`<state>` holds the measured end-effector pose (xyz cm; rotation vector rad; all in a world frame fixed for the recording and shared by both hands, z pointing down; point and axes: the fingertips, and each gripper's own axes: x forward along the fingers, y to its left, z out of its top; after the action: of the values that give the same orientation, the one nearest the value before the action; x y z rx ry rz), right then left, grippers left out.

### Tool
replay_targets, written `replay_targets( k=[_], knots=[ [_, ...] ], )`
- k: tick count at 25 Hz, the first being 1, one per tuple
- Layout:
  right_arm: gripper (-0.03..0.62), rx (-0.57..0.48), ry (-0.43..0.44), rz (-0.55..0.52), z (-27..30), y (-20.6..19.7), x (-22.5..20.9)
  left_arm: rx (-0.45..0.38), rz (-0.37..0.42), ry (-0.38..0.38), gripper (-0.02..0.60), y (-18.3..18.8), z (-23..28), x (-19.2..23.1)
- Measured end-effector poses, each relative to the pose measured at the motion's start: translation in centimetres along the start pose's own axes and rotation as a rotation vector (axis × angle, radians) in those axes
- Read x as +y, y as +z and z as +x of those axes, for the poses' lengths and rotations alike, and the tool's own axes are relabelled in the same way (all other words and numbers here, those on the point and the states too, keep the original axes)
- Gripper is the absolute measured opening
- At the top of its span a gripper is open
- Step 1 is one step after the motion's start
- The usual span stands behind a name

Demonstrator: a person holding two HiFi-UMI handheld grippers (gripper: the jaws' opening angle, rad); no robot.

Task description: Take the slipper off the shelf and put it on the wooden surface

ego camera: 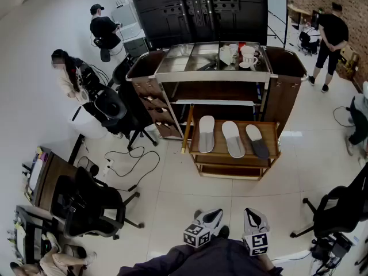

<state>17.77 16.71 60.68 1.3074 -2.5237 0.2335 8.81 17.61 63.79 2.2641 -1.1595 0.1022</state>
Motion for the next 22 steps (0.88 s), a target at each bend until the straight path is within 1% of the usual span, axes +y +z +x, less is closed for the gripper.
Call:
replay_targets(
  k=[10,15,19,22],
  knots=[
    [0.002,0.000,-0.009,0.009,-0.1,-0.3,0.0,0.010,-0.006,-0.002,0.006,-0.2,-0.1,0.0],
    [0.002,-0.011,-0.008,0.014,1.2,-0.1,-0.6,-0.005,0.005,0.014,0.006,0.5,0.1,1.0],
    [0.002,0.017,0.005,0.020,3.7,-0.5,-2.1,-0.016,-0.013,0.039,0.006,0.8,0.0,2.3],
    [0.002,0.054,0.011,0.006,7.8,-0.9,-4.3,-0.029,-0.038,0.070,0.006,1.5,-0.4,3.8]
  ],
)
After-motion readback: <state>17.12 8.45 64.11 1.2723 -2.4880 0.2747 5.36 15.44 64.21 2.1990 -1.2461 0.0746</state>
